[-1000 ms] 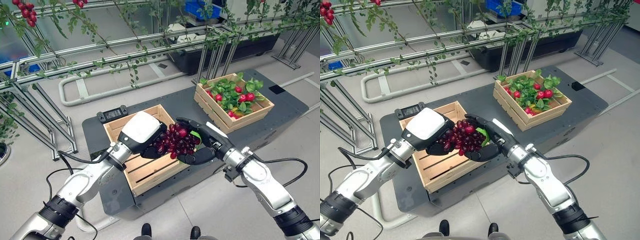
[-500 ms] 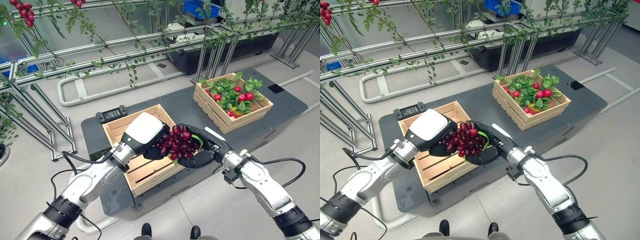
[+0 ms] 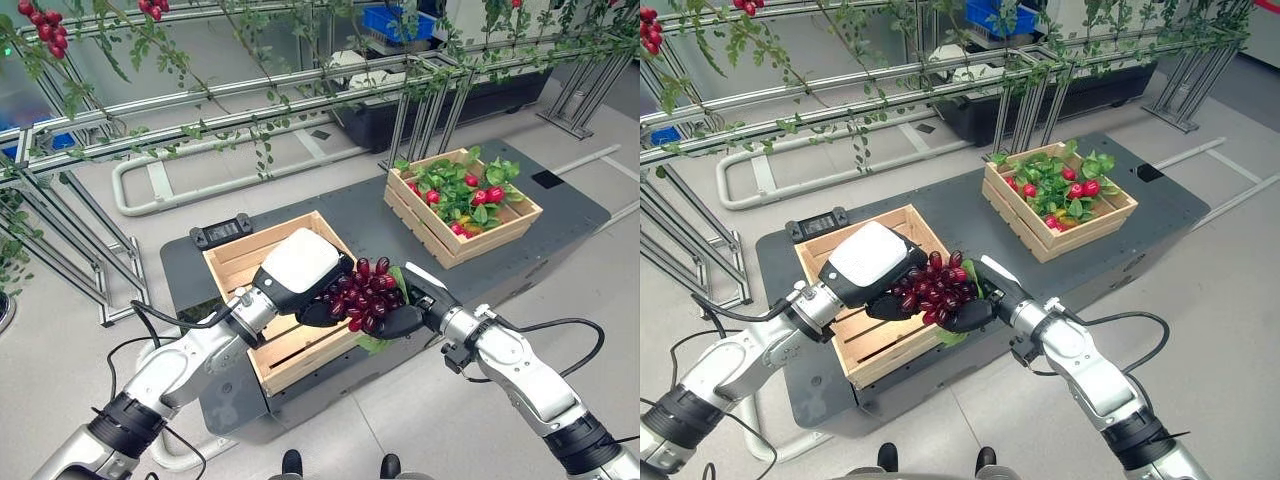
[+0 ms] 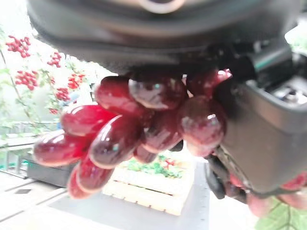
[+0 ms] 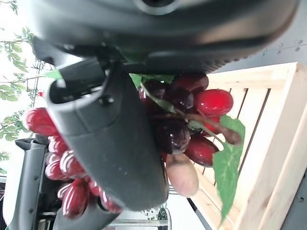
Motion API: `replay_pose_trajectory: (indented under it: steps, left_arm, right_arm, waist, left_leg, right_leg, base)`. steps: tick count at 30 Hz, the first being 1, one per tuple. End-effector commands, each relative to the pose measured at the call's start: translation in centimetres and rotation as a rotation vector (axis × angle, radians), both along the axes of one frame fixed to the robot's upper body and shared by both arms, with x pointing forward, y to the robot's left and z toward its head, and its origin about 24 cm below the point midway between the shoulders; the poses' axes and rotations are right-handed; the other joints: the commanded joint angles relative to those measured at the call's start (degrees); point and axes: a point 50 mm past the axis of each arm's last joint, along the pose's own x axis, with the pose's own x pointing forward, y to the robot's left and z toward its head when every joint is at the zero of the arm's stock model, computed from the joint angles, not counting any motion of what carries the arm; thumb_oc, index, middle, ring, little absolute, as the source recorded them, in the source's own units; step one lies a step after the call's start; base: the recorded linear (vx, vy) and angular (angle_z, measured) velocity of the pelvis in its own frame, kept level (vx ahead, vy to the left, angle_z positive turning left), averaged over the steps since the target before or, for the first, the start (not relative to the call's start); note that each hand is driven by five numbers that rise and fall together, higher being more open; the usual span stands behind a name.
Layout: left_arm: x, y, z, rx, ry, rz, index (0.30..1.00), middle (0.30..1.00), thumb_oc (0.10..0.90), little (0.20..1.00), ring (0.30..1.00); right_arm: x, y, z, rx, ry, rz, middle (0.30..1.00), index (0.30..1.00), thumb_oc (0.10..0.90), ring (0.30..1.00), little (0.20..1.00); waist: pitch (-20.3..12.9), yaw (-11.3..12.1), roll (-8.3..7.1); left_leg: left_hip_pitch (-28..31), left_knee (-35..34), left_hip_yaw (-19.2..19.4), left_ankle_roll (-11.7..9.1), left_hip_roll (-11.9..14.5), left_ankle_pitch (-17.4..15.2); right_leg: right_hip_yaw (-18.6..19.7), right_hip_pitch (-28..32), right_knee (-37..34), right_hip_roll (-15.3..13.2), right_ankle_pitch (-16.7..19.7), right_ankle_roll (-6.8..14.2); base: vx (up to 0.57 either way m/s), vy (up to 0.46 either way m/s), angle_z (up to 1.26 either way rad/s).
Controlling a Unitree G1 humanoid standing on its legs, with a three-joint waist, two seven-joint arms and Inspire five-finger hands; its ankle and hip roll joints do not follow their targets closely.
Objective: Pick up the fruits from the basket on one side to the basket on the other side
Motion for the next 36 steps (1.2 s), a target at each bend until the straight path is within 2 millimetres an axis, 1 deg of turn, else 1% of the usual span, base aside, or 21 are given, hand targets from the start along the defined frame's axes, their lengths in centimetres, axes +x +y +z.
replay_pose_trajectory:
  steps: [1, 8, 10, 11, 12, 16, 19, 20, 22, 23, 25, 26, 27, 28, 29, 30, 31, 32, 33, 34, 36]
  left_arm:
    - [0.2, -2.5, 3.2, -0.164, -0.116, -0.117, 0.300, 0.300, 0.400, 0.300, 0.300]
    - [0.2, -2.2, 2.4, -0.134, -0.059, -0.092, 0.300, 0.300, 0.400, 0.300, 0.300]
    - [0.3, -1.9, 2.1, -0.133, -0.031, -0.075, 0.441, 0.441, 0.494, 0.441, 0.441]
    - [0.3, -1.8, 2.0, -0.137, -0.028, -0.069, 0.564, 0.564, 0.576, 0.564, 0.564]
    - [0.3, -1.4, 1.9, -0.152, -0.010, -0.051, 0.900, 0.900, 0.800, 0.900, 0.900]
    - [0.2, -0.4, 1.4, -0.199, 0.057, -0.013, 0.900, 0.900, 0.800, 0.900, 0.900]
    - [0.2, 0.8, 1.0, -0.333, 0.228, 0.017, 0.900, 0.900, 0.800, 0.900, 0.900]
    - [0.2, 1.0, 1.0, -0.352, 0.246, 0.019, 0.900, 0.900, 0.800, 0.900, 0.900]
    - [0.0, 1.5, 0.6, -0.470, 0.359, 0.016, 0.900, 0.900, 0.800, 0.900, 0.900]
    - [0.0, 1.6, 0.6, -0.552, 0.427, -0.002, 0.900, 0.900, 0.800, 0.900, 0.900]
    - [-0.2, 1.6, 0.5, -0.636, 0.502, -0.033, 0.900, 0.900, 0.800, 0.900, 0.900]
    - [-0.4, 1.2, 0.3, -0.693, 0.610, -0.089, 0.900, 0.900, 0.800, 0.900, 0.900]
    - [-0.4, 1.1, 0.3, -0.693, 0.618, -0.094, 0.900, 0.900, 0.800, 0.900, 0.900]
    - [-0.6, 0.9, 0.3, -0.717, 0.669, -0.132, 0.900, 0.900, 0.800, 0.900, 0.900]
    - [-0.7, 0.9, 0.4, -0.734, 0.680, -0.137, 0.900, 0.900, 0.800, 0.900, 0.900]
    - [-0.9, 0.9, 0.6, -0.823, 0.736, -0.174, 0.900, 0.900, 0.800, 0.900, 0.900]
    - [-0.9, 0.8, 0.7, -0.848, 0.760, -0.198, 0.900, 0.900, 0.800, 0.900, 0.900]
    - [-1.1, 0.6, 0.7, -0.881, 0.813, -0.248, 0.900, 0.900, 0.800, 0.900, 0.900]
    - [-1.1, 0.5, 0.7, -0.898, 0.829, -0.270, 0.900, 0.900, 0.800, 0.900, 0.900]
    - [-1.3, 0.1, 0.7, -0.945, 0.848, -0.302, 0.900, 0.900, 0.800, 0.900, 0.900]
    - [-1.5, 0.4, 0.7, -1.018, 0.873, -0.340, 0.900, 0.900, 0.800, 0.900, 0.900]
  right_arm:
    - [0.5, 2.2, 4.2, 0.197, -0.178, 0.069, 0.300, 0.300, 0.400, 0.300, 0.300]
    - [0.4, 1.6, 3.9, 0.260, -0.166, 0.016, 0.300, 0.300, 0.400, 0.300, 0.300]
    - [0.4, 1.2, 3.7, 0.274, -0.161, -0.007, 0.300, 0.300, 0.400, 0.300, 0.300]
    - [0.4, 1.1, 3.7, 0.279, -0.160, -0.017, 0.300, 0.300, 0.400, 0.300, 0.300]
    - [0.3, 0.7, 3.4, 0.292, -0.154, -0.044, 0.300, 0.300, 0.400, 0.300, 0.300]
    - [0.2, -0.3, 3.0, 0.319, -0.141, -0.104, 0.300, 0.300, 0.400, 0.300, 0.300]
    - [0.1, -1.4, 2.7, 0.361, -0.140, -0.173, 0.300, 0.300, 0.400, 0.300, 0.300]
    - [0.1, -1.5, 2.6, 0.364, -0.143, -0.180, 0.300, 0.300, 0.400, 0.300, 0.300]
    - [0.1, -1.9, 2.6, 0.383, -0.146, -0.214, 0.300, 0.300, 0.400, 0.300, 0.300]
    - [0.2, -2.1, 2.6, 0.397, -0.143, -0.230, 0.300, 0.300, 0.400, 0.300, 0.300]
    - [0.2, -2.2, 2.5, 0.400, -0.147, -0.240, 0.300, 0.300, 0.400, 0.300, 0.300]
    - [0.2, -2.3, 2.4, 0.404, -0.147, -0.246, 0.300, 0.300, 0.400, 0.300, 0.300]
    - [0.2, -2.3, 2.4, 0.404, -0.147, -0.246, 0.300, 0.300, 0.400, 0.300, 0.300]
    - [0.2, -2.4, 2.4, 0.407, -0.143, -0.247, 0.300, 0.300, 0.400, 0.300, 0.300]
    - [0.2, -2.4, 2.3, 0.407, -0.141, -0.241, 0.300, 0.300, 0.400, 0.300, 0.300]
    - [0.1, -2.3, 2.3, 0.409, -0.135, -0.232, 0.300, 0.300, 0.400, 0.300, 0.300]
    - [0.1, -2.3, 2.3, 0.412, -0.135, -0.233, 0.300, 0.300, 0.400, 0.300, 0.300]
    - [0.1, -2.4, 2.2, 0.411, -0.127, -0.235, 0.300, 0.300, 0.400, 0.300, 0.300]
    - [0.1, -2.4, 2.1, 0.412, -0.125, -0.236, 0.300, 0.300, 0.400, 0.300, 0.300]
    - [0.1, -2.0, 2.0, 0.414, -0.111, -0.220, 0.300, 0.300, 0.400, 0.300, 0.300]
    - [0.1, -1.5, 1.7, 0.417, -0.085, -0.190, 0.300, 0.300, 0.400, 0.300, 0.300]
  waist:
    - [-5.15, 0.22, 0.36]
    - [-5.03, -0.21, 0.41]
    - [-4.96, -0.31, 0.40]
    - [-4.96, -0.35, 0.40]
    - [-4.94, -0.47, 0.42]
    - [-4.84, -0.58, 0.42]
    - [-4.42, -0.63, 0.42]
    - [-4.39, -0.62, 0.41]
    - [-4.16, -0.64, 0.39]
    - [-3.94, -0.66, 0.35]
    - [-3.60, -0.43, 0.26]
    - [-3.31, -0.06, 0.24]
    - [-3.28, 0.00, 0.25]
    - [-3.24, 0.46, 0.30]
    - [-3.24, 0.64, 0.37]
    - [-3.26, 1.37, 0.53]
    - [-3.29, 1.63, 0.41]
    - [-3.14, 1.87, 0.52]
    - [-3.12, 2.02, 0.46]
    - [-3.06, 2.80, 0.15]
    - [-3.36, 4.27, -0.03]
  left_leg:
    - [4.34, 0.49, 1.13, -0.94, 0.33, -8.50]
    - [4.21, 0.49, 1.51, -0.98, 0.78, -8.26]
    - [4.11, 0.49, 1.55, -1.05, 0.98, -8.11]
    - [4.09, 0.49, 1.56, -1.07, 1.02, -8.06]
    - [3.98, 0.49, 1.68, -1.13, 1.20, -7.95]
    - [3.62, 0.49, 1.90, -1.27, 1.68, -7.47]
    - [3.20, 0.49, 2.10, -1.48, 2.27, -6.78]
    - [3.15, 0.49, 2.12, -1.51, 2.37, -6.70]
    - [2.90, 0.49, 2.10, -1.59, 2.78, -6.31]
    - [2.71, 0.49, 1.96, -1.65, 2.95, -6.09]
    - [2.48, 0.49, 1.11, -1.59, 2.97, -5.68]
    - [2.30, 0.49, -0.27, -1.48, 2.72, -5.30]
    - [2.32, 0.49, -0.35, -1.46, 2.68, -5.29]
    - [2.03, 0.49, -2.76, -1.09, 1.63, -5.17]
    - [1.93, 0.49, -3.91, -0.90, 1.06, -5.21]
    - [1.83, 0.71, -7.14, -0.19, -1.10, -5.66]
    - [1.33, 1.44, -7.87, 0.10, -2.00, -5.81]
    - [1.15, 3.14, -9.26, 0.48, -3.20, -7.26]
    - [0.85, 4.17, -10.31, 0.64, -3.87, -7.76]
    - [-0.88, 8.60, -14.78, 1.35, -6.56, -9.70]
    - [-1.77, 9.97, -22.08, 2.48, -9.82, -10.39]
  right_leg:
    - [0.30, 0.66, 0.11, -1.42, -1.38, 2.53]
    - [0.79, 0.18, 0.11, -0.74, -1.30, 2.29]
    - [0.89, -0.02, 0.11, -0.50, -1.21, 2.21]
    - [0.95, -0.08, 0.11, -0.44, -1.19, 2.19]
    - [1.06, -0.26, 0.11, -0.26, -1.18, 2.14]
    - [1.29, -0.73, 0.11, 0.31, -1.09, 1.82]
    - [1.49, -1.21, 0.11, 1.09, -0.93, 1.36]
    - [1.54, -1.27, 0.11, 1.22, -0.93, 1.27]
    - [1.95, -1.56, 0.11, 2.03, -1.06, 0.85]
    - [2.38, -1.81, 0.11, 2.54, -1.18, 0.56]
    - [3.36, -2.12, 0.11, 3.15, -1.17, 0.17]
    - [4.64, -2.14, 0.11, 3.86, -1.27, -0.32]
    - [4.77, -2.13, 0.11, 3.90, -1.27, -0.34]
    - [5.97, -2.12, 0.11, 4.20, -1.21, -0.47]
    - [6.48, -2.14, 0.11, 4.29, -1.21, -0.49]
    - [8.15, -2.22, 0.11, 4.51, -1.17, -0.45]
    - [8.85, -2.56, 0.11, 4.39, -0.82, -0.44]
    - [10.03, -2.22, 0.11, 4.44, -0.96, -0.42]
    - [10.66, -2.25, 0.11, 4.41, -0.84, -0.46]
    - [13.34, -2.41, 0.11, 4.19, -0.27, -0.49]
    - [17.80, -2.57, 0.11, 4.50, 0.46, -0.32]
  base:
    - [-0.01, -0.030, -0.03]
    - [-0.01, -0.056, -0.01]
    - [-0.01, -0.070, -0.03]
    - [-0.01, -0.082, -0.06]
    - [-0.01, -0.071, -0.07]
    - [-0.01, -0.105, -0.08]
    - [-0.01, -0.129, -0.05]
    - [-0.01, -0.132, -0.04]
    - [0.00, -0.143, -0.06]
    - [-0.01, -0.133, -0.07]
    - [-0.01, -0.122, -0.07]
    - [0.00, -0.089, -0.12]
    - [0.02, -0.067, -0.23]
    - [0.01, -0.008, -0.26]
    - [0.02, 0.019, -0.56]
    - [0.00, 0.043, -0.67]
    - [0.01, 0.074, -0.99]
    - [0.01, 0.063, -0.88]
    - [0.02, 0.151, -0.93]
    - [0.00, 0.162, -0.72]
    - [-0.01, 0.228, -0.89]
